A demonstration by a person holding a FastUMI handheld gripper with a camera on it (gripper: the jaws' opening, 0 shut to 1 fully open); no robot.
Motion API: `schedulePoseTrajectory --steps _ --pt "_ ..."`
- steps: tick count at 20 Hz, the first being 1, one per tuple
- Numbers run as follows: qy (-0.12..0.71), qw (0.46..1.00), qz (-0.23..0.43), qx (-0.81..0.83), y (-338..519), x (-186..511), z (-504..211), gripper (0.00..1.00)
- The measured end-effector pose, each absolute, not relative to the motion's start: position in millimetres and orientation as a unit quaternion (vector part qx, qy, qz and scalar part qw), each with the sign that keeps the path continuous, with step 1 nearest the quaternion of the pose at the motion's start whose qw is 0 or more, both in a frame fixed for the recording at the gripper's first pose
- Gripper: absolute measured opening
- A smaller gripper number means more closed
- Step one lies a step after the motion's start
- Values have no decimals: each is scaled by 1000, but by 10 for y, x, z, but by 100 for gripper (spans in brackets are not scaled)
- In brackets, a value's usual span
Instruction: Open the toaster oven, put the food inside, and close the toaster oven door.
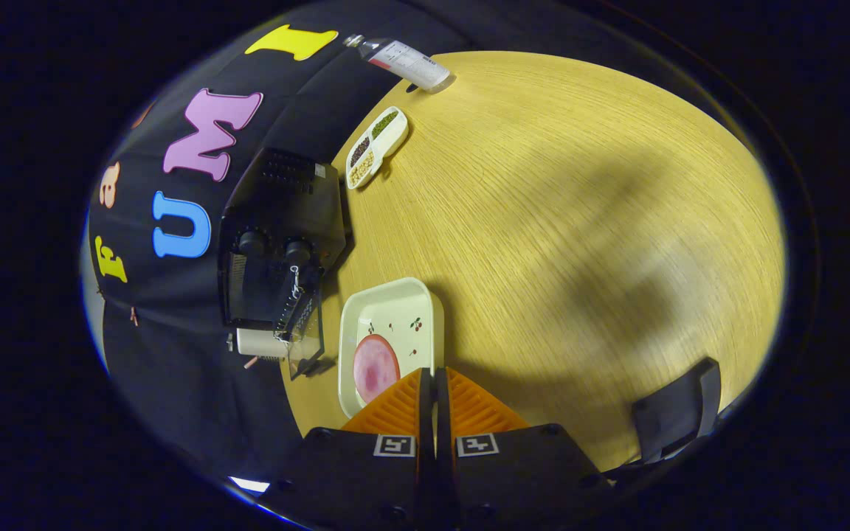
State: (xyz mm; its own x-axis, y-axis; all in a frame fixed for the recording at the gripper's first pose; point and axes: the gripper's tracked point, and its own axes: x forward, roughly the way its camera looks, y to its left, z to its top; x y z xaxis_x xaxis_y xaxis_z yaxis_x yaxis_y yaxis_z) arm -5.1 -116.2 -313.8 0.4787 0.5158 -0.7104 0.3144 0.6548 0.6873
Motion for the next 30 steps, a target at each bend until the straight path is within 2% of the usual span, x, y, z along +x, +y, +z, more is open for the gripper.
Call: schedulePoseTrajectory --steps 6,14,20,26,30 --pt "467 746 51 472 -948 -174 -2705 6" --pt "422 733 66 530 -120 -198 -2211 6" --pt "404 741 78 530 570 167 -2186 6" --pt "391 757 65 519 911 657 -2334 6" --pt "378 750 52 541 1107 989 -2393 6"
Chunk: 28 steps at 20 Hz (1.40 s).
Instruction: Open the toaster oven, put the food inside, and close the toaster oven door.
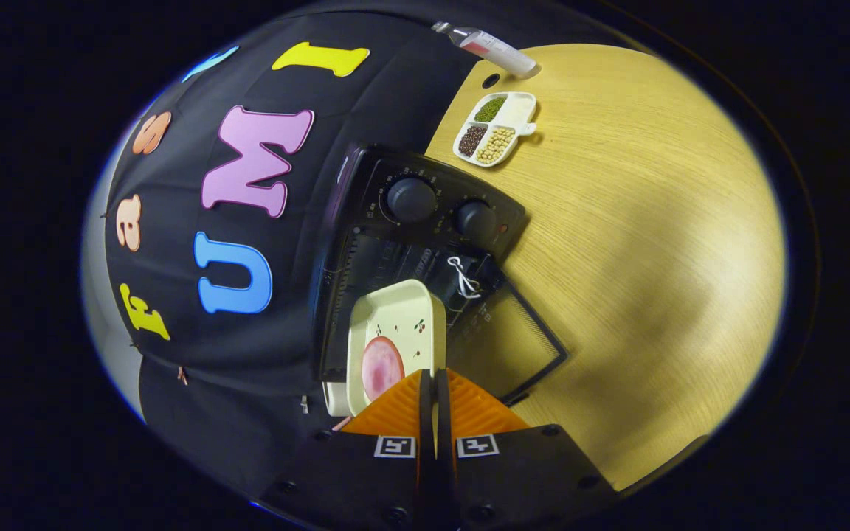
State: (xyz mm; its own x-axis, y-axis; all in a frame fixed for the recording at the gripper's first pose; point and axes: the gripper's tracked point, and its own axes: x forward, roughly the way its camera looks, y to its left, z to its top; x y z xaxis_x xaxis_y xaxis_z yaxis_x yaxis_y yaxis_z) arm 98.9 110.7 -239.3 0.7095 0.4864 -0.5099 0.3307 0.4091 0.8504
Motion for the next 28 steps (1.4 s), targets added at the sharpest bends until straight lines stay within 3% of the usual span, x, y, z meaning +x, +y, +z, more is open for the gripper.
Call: schedulePoseTrajectory --steps 13,24,27,28 --pt "315 737 -5 598 1444 1842 -2545 6" --pt "310 741 -42 594 1544 2041 -2623 6" --pt "302 748 -43 589 1522 1984 -2519 14" --pt "296 752 -36 588 1558 2000 -2496 12"
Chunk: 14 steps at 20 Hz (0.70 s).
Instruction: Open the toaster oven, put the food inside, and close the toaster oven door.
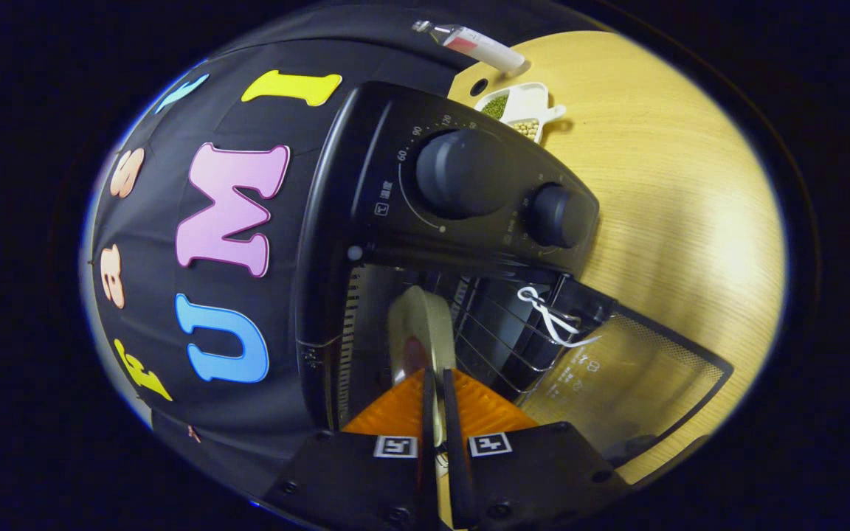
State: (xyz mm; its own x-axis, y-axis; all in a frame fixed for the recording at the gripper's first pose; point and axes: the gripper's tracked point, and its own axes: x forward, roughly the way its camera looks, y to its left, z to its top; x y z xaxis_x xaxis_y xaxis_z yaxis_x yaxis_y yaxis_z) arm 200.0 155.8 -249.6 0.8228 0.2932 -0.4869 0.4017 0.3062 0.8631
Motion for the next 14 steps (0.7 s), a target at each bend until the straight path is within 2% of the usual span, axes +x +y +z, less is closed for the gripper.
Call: schedulePoseTrajectory --steps 1,4,6,8,14 --pt "296 754 -33 585 1563 1970 -2465 15" --pt "309 764 -24 567 1599 1813 -2450 83" --pt "316 773 -17 550 1604 1685 -2410 83" --pt "319 781 -9 537 1607 1560 -2349 98" --pt "336 823 26 458 1560 1066 -2188 99"
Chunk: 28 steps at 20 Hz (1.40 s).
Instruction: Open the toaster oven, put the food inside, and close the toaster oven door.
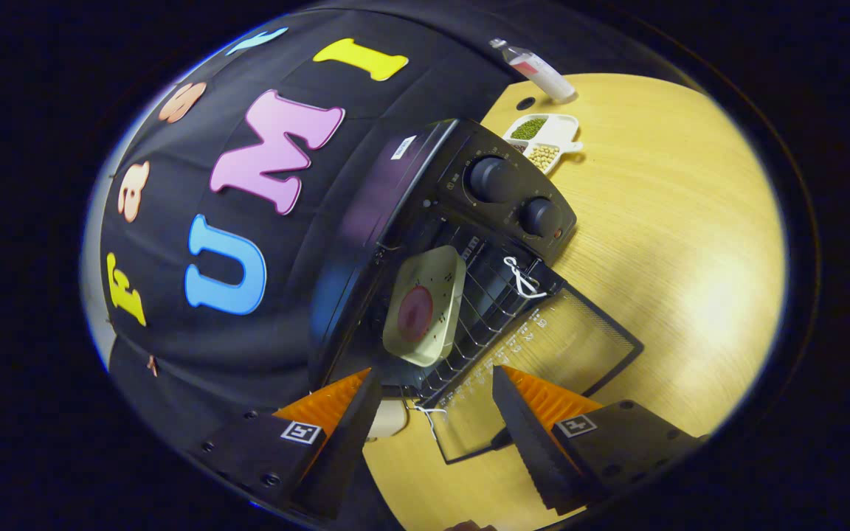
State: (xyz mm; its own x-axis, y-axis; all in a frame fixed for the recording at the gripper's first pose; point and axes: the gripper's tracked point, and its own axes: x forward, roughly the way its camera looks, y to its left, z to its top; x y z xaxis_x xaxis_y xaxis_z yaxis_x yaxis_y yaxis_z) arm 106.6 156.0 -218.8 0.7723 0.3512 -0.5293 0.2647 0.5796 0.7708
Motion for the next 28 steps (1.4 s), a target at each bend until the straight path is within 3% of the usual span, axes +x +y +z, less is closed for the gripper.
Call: schedulePoseTrajectory --steps 14,19,28 --pt "376 917 101 89 1506 136 -2588 99" --pt "412 908 74 -15 1414 73 -3031 100" --pt "428 899 69 -59 1632 273 -3432 100"
